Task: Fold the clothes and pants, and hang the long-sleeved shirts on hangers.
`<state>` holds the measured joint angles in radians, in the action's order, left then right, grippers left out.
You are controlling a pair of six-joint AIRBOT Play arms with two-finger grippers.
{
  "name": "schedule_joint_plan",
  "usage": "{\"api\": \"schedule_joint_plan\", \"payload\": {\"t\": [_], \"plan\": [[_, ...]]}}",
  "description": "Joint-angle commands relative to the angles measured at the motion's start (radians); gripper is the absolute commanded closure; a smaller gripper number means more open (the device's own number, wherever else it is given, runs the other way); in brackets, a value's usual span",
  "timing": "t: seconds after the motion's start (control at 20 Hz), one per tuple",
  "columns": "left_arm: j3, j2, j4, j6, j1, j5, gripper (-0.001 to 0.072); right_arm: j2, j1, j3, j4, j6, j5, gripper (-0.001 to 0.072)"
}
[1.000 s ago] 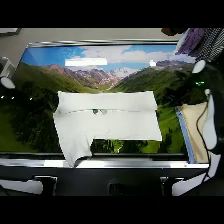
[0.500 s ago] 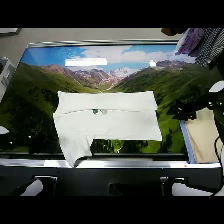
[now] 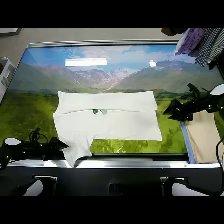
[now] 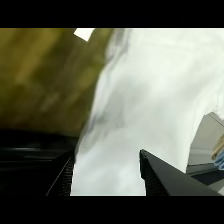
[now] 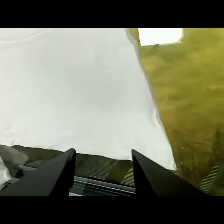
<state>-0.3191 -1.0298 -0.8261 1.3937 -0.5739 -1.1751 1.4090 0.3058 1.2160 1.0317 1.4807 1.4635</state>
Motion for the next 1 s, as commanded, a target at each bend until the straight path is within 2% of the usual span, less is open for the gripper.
{"api": "schedule_joint_plan", "payload": {"t": [0.0,0.05,0.15,0.2,0.3,0.35,0.45,0.55,0.65,0.75,0.95], "plan": [[0.02,-0.01,0.0,-0.006,0.053,0.066,0.0247,-0.005,0.0,-0.002,-0.018,0.0,0.031,0.0303],[0.02,-0.013,0.0,-0.006,0.057,0.068,0.0254,-0.006,0.0,-0.002,-0.026,0.0,0.038,0.0303],[0.02,-0.013,0.0,-0.007,0.056,0.066,0.0575,-0.024,0.002,-0.002,-0.026,-0.031,0.039,0.0343],[0.02,-0.013,0.0,-0.007,0.056,0.065,0.067,-0.039,0.005,-0.002,0.0,-0.042,0.037,0.0361],[0.019,-0.012,0.0,-0.007,0.056,0.06,0.0694,-0.054,0.034,-0.002,0.077,-0.024,0.034,0.0369],[0.019,-0.012,0.0,-0.008,0.056,0.058,0.0694,-0.051,0.068,-0.009,0.077,-0.019,0.03,0.0361],[0.019,-0.011,0.0,-0.008,0.056,0.053,0.0694,-0.04,0.138,-0.058,0.056,-0.029,0.027,0.0289],[0.019,-0.011,0.0,-0.007,0.056,0.053,0.0694,-0.029,0.178,-0.141,0.044,-0.055,0.013,0.0291],[0.019,-0.011,0.0,-0.007,0.056,0.053,0.0695,-0.014,0.171,-0.234,0.032,-0.087,-0.031,0.0286],[0.019,-0.011,0.0,-0.007,0.056,0.054,0.0694,0.011,0.156,-0.312,0.011,-0.113,-0.09,0.0219],[0.019,-0.011,0.0,-0.006,0.056,0.053,0.0695,0.062,0.118,-0.374,-0.058,-0.161,-0.156,0.0224]]}}
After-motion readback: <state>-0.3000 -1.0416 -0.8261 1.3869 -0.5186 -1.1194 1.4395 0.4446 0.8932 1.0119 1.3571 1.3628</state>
